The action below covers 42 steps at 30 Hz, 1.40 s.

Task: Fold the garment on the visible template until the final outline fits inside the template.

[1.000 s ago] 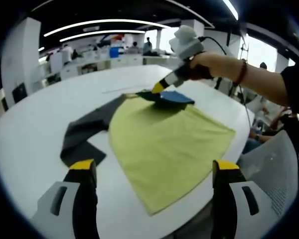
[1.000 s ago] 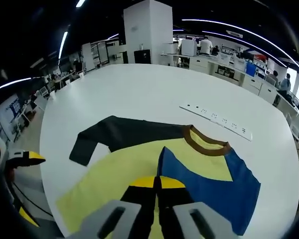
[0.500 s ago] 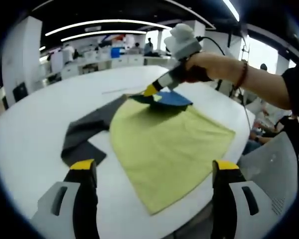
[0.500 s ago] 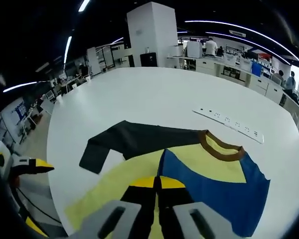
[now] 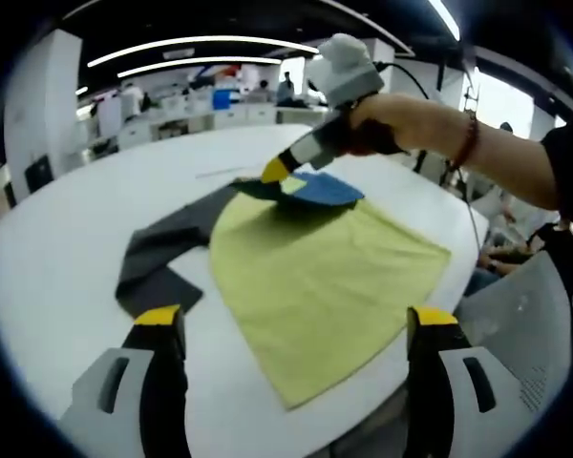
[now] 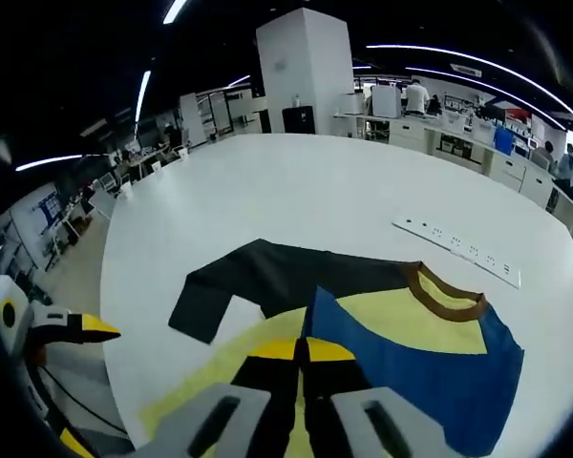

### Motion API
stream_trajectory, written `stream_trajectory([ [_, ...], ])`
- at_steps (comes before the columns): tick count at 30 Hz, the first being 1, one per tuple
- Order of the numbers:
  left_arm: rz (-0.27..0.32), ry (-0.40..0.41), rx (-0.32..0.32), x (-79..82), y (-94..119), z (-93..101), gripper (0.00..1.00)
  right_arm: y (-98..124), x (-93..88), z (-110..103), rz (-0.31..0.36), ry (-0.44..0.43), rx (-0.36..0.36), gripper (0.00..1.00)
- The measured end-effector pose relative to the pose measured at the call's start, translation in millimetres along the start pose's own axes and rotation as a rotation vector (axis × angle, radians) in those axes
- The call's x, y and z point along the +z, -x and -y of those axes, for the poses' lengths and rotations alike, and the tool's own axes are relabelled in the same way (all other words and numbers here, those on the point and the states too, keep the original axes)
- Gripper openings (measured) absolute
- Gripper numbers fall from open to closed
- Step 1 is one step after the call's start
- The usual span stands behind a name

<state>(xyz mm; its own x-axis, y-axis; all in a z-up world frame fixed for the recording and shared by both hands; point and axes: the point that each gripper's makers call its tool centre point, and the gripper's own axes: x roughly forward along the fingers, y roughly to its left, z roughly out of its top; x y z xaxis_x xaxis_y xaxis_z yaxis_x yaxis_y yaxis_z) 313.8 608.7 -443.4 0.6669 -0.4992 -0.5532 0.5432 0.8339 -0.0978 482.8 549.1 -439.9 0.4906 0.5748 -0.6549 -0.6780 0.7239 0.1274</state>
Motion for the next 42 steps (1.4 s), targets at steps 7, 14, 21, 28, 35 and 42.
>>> stream_trajectory([
  [7, 0.005, 0.001, 0.005, 0.4, 1, -2.1, 0.92, -3, 1.7, -7, 0.007, 0.002, 0.016, 0.00],
  [14, 0.000, 0.005, 0.011, -1.9, 1, -3.4, 0.92, -8, 5.5, -19, 0.032, 0.010, 0.057, 0.00],
  [21, 0.003, 0.009, 0.018, -1.7, 3, -5.9, 0.92, -16, -3.4, -20, 0.004, 0.018, 0.068, 0.00],
  [28, 0.002, 0.009, 0.024, -1.5, 3, -7.7, 0.92, -13, -5.3, -11, -0.003, 0.024, 0.060, 0.00],
  [35, 0.007, 0.006, 0.023, 0.3, 2, -7.0, 0.94, -4, -15.1, 18, -0.026, 0.001, -0.008, 0.20],
  [42, 0.010, 0.004, 0.031, 1.8, 2, -8.7, 0.96, 10, -20.5, 50, -0.026, -0.017, -0.074, 0.42],
])
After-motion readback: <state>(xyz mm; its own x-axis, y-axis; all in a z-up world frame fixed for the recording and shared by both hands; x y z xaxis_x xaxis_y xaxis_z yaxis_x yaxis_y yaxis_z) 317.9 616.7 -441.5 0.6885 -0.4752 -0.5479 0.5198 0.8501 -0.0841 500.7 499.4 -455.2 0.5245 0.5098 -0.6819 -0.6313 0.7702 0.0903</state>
